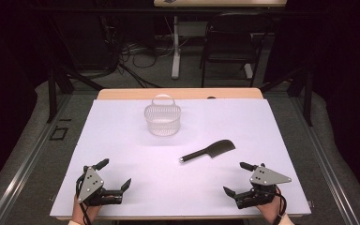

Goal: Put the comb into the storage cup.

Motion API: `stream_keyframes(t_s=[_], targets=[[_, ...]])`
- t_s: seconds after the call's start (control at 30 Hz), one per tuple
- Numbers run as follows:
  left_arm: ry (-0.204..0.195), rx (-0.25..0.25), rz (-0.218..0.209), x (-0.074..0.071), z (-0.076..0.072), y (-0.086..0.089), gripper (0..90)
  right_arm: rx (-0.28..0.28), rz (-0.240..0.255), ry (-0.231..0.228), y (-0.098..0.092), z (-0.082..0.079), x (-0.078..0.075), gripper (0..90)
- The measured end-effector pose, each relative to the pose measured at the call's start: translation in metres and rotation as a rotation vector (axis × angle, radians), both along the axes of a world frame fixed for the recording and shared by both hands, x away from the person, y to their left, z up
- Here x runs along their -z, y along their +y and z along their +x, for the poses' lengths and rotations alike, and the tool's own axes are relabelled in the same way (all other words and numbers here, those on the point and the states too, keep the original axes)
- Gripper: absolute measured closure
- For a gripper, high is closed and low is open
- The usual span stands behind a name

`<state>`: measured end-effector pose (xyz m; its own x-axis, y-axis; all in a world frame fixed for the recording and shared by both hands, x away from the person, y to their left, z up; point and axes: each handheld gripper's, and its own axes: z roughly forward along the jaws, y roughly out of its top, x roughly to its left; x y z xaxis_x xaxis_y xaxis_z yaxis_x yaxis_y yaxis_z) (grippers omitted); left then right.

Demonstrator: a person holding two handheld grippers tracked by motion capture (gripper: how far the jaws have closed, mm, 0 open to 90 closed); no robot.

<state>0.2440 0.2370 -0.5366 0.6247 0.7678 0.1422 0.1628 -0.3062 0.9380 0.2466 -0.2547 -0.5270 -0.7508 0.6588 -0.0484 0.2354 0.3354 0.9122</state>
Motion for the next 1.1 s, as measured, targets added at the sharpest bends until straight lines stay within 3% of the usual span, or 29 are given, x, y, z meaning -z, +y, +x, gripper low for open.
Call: stream_keyframes(t_s=[0.23,0.53,1.1], targets=[[0.0,-0.004,0.001,0.0,0.0,0.001,0.2,-0.01,-0.02,0.013,0.006,0.005,0.001,0.0],[-0.005,-0.016,0.005,-0.001,0.0,0.002,0.2,-0.024,-0.011,0.033,0.013,0.014,0.002,0.0],[-0.007,-0.021,0.011,-0.001,0.001,0.004,0.2,-0.05,-0.072,0.05,0.042,0.043,0.001,0.0]])
